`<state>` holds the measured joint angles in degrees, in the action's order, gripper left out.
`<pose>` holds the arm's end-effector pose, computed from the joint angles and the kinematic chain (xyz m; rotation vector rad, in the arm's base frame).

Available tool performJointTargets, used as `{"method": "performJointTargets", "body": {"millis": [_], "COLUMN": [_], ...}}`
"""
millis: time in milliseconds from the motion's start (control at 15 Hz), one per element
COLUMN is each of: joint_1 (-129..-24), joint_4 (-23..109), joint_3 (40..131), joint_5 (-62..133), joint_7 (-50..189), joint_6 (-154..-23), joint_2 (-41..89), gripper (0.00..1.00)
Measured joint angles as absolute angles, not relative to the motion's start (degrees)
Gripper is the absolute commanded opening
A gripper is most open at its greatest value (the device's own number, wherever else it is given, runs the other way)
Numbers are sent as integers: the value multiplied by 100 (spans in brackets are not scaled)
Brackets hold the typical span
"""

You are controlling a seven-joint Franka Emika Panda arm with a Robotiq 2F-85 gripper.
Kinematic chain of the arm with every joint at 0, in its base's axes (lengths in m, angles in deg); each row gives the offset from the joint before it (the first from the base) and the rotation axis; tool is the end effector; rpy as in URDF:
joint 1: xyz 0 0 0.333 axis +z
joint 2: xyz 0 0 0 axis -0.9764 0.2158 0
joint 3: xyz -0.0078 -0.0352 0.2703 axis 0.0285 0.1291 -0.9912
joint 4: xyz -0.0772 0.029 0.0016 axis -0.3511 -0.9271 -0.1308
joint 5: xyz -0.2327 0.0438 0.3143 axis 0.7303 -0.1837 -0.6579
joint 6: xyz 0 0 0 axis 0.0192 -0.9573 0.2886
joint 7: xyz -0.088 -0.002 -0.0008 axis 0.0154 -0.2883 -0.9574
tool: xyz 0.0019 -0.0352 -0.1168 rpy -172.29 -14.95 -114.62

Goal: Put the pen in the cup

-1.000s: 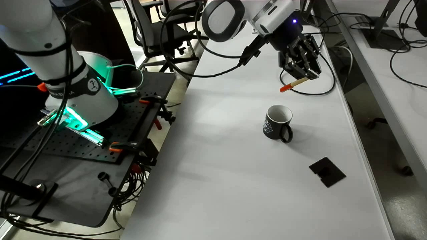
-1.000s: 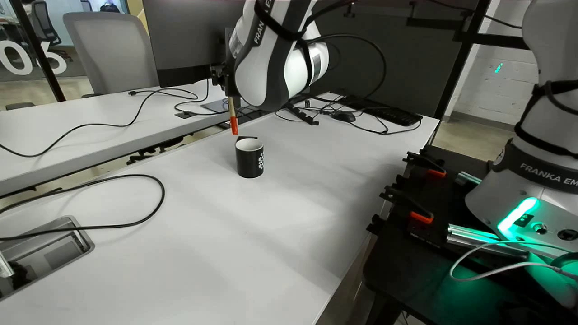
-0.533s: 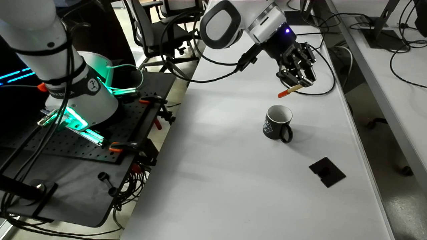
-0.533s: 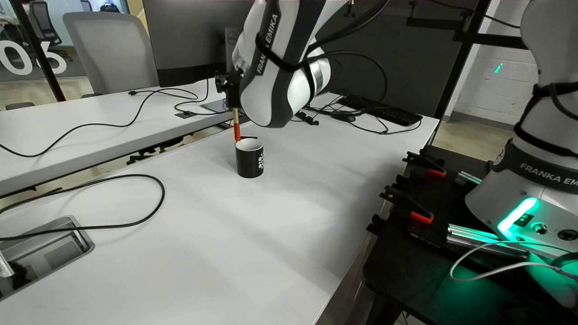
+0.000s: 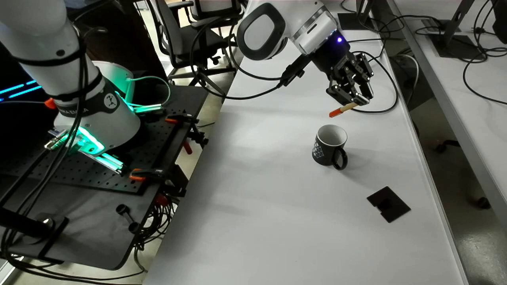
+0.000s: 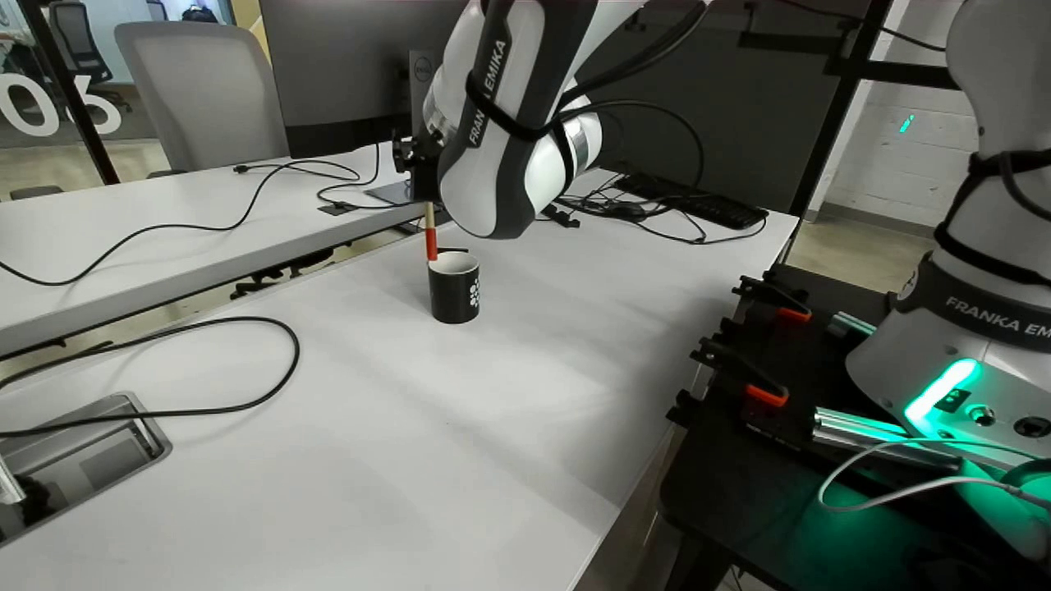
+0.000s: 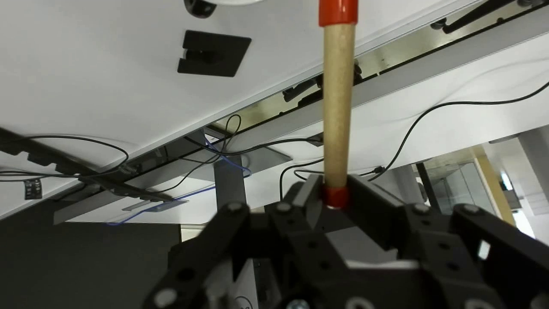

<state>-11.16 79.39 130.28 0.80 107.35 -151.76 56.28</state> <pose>0.5511 0.0936 0.1650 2.6361 -0.8579 1.3370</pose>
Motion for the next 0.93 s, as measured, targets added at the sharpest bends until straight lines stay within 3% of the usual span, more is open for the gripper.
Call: {"method": "performJointTargets", "body": {"millis": [600, 667, 933], "joint_1": [-1116, -1116, -1098], "joint_4": [7939, 7939, 7830], "joint_3": [13028, 13028, 13040], "joint_5": [80, 80, 9], "joint_7": [10741, 10741, 10799], "joint_6": [-15176, -15176, -14982], "joint_2": [5628, 5628, 5630], "gripper": [21, 5, 5]}}
